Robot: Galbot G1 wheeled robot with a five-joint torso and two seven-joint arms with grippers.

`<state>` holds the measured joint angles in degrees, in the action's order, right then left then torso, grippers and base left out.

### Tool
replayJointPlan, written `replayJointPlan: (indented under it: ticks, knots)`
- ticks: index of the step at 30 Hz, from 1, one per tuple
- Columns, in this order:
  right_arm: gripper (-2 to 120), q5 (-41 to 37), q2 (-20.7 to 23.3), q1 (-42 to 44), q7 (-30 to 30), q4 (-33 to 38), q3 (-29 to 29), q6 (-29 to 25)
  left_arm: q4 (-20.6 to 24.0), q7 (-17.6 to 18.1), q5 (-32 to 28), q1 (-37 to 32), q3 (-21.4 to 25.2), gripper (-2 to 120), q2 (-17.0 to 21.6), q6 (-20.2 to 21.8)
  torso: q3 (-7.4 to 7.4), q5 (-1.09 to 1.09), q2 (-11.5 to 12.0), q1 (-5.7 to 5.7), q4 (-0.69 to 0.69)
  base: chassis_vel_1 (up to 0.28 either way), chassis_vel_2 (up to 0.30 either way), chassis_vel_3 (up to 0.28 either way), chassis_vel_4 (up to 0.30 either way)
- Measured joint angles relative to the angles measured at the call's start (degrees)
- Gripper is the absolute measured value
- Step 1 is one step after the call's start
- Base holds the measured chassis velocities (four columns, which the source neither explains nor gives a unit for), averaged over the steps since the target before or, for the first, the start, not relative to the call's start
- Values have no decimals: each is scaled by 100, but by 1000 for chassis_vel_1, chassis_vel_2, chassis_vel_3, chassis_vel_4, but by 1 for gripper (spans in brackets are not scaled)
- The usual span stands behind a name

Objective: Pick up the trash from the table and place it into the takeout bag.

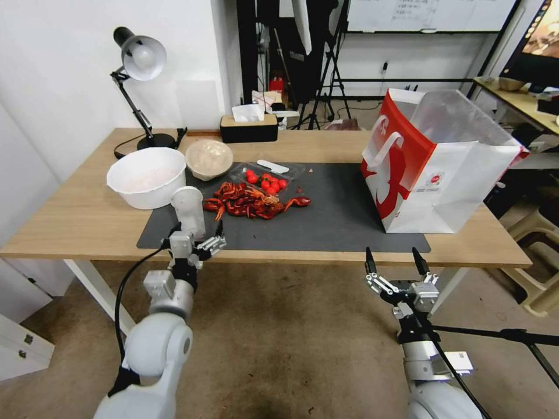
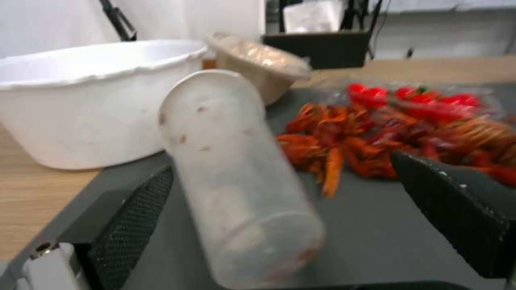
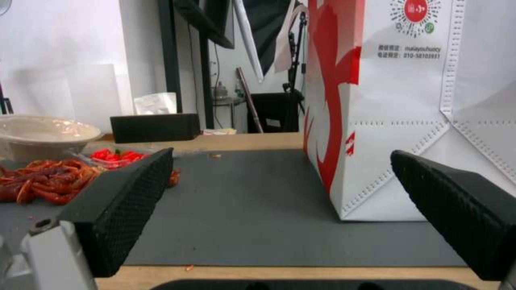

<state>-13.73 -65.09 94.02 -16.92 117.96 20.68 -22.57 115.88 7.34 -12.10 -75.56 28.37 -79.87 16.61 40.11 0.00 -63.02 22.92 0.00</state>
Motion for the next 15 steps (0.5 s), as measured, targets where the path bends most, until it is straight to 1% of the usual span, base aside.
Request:
replayJointPlan:
  ticks: [2, 3, 5, 6, 9, 10, 11, 12, 15]
  knots:
    - [100, 26, -26, -17, -2, 0, -11, 25, -40, 212, -115, 138, -28, 100, 147, 343, 0, 0, 0, 0, 0, 0, 0, 0, 0]
    - [100, 26, -26, -17, -2, 0, -11, 25, -40, 212, -115, 138, -28, 100, 147, 343, 0, 0, 0, 0, 0, 0, 0, 0, 0]
    - [100, 54, -54, -38, -6, 0, -20, 41, -55, 394, -200, 244, -47, 100, 255, 644, 0, 0, 0, 0, 0, 0, 0, 0, 0]
    - [100, 78, -75, -51, -10, -2, -24, 50, -56, 480, -266, 299, -60, 99, 326, 872, 0, 0, 0, 0, 1, 0, 0, 0, 0]
    - [100, 85, -81, -53, -12, -4, -26, 52, -56, 496, -282, 309, -65, 99, 345, 923, 0, 0, 0, 0, 0, 0, 0, 0, 0]
    - [100, 112, -114, -66, -21, -19, -37, 59, -70, 550, -349, 376, -97, 96, 405, 1067, 0, 0, 0, 0, 0, 0, 0, 0, 0]
    - [100, 137, -143, -69, -28, -31, -41, 60, -98, 551, -406, 411, -129, 84, 429, 1129, 0, 0, 0, 0, 0, 0, 0, 0, 0]
    - [100, 137, -143, -69, -28, -31, -41, 60, -98, 551, -406, 411, -129, 84, 429, 1129, 0, 0, 0, 0, 0, 0, 0, 0, 0]
    - [100, 157, -154, -70, -37, -37, -41, 60, -140, 545, -409, 441, -154, 69, 443, 1140, 0, 0, 0, 0, 1, 0, 0, 0, 0]
